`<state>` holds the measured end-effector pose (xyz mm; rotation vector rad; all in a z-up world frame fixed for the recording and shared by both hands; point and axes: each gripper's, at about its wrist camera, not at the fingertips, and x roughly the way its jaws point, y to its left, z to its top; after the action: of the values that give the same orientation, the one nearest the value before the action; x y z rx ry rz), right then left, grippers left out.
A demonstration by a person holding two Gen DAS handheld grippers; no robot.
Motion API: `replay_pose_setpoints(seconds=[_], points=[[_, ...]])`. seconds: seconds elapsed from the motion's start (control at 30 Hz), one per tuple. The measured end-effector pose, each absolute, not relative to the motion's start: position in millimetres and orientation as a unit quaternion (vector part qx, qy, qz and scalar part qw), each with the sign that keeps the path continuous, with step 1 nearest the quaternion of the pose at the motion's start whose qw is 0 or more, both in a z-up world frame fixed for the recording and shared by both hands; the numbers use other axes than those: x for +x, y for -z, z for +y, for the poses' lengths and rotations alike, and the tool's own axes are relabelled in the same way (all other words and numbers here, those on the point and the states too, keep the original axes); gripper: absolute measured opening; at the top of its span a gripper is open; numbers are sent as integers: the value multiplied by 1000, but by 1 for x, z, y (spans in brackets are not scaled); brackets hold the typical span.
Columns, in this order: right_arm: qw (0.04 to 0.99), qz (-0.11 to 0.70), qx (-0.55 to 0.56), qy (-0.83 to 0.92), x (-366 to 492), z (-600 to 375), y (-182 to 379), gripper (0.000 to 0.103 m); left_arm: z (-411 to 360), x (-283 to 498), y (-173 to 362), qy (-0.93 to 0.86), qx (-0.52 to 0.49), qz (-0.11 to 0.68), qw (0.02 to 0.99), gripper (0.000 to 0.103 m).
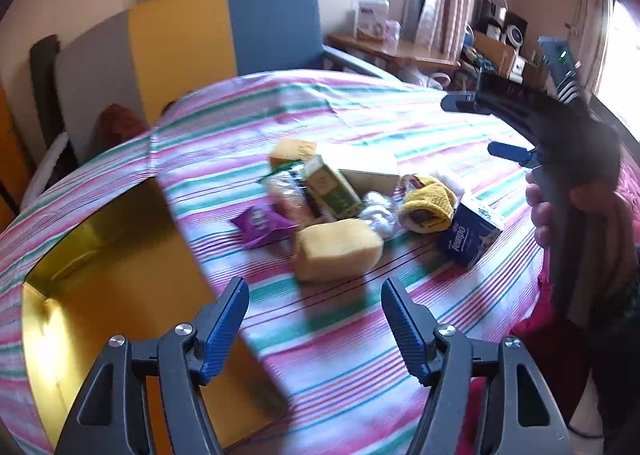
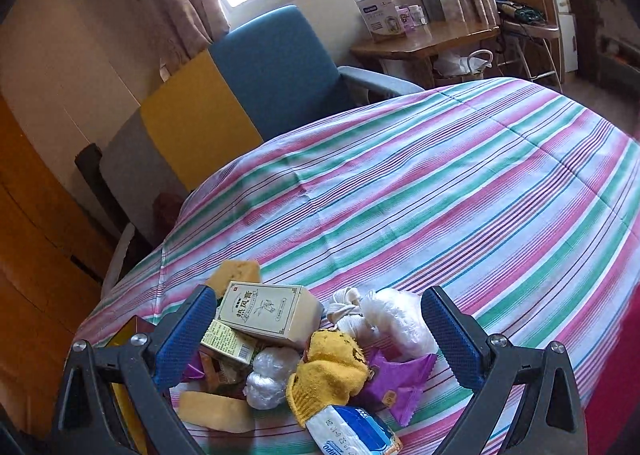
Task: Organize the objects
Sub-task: 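Reach the left gripper into the pile and grasp the yellow sponge, then carry the sponge into the gold tray and release it while right gripper grasps green-white box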
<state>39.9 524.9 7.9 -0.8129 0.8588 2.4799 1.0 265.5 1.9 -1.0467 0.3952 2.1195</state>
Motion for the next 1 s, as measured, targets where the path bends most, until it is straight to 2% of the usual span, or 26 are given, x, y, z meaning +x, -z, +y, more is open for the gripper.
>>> replay_pose_setpoints(seconds=[0.17,0.23,0.37,0.4,0.43,0.53,0.87,1.0], points=[[189,318,-287,-884,41,527,-6,103,303,-13,22,-809,-435,164,360,73],[186,324,-288,-882,41,529,-4,103,311,-22,31,-807,-448,160,350,81],[182,338,-291,-876,40,533,0,103,326,-37,46,-809,-459,156,333,80],[181,339,-293,-876,39,533,1,103,329,-39,49,-807,-463,160,330,75],[180,339,-295,-875,39,533,1,103,329,-41,52,-805,-467,157,331,61],[177,332,-301,-876,36,532,2,103,321,-35,45,-813,-451,144,338,58],[133,270,-327,-896,21,502,-1,101,234,-5,-6,-846,-391,101,347,59],[99,222,-350,-905,10,477,0,85,195,-6,-14,-857,-391,77,326,59]])
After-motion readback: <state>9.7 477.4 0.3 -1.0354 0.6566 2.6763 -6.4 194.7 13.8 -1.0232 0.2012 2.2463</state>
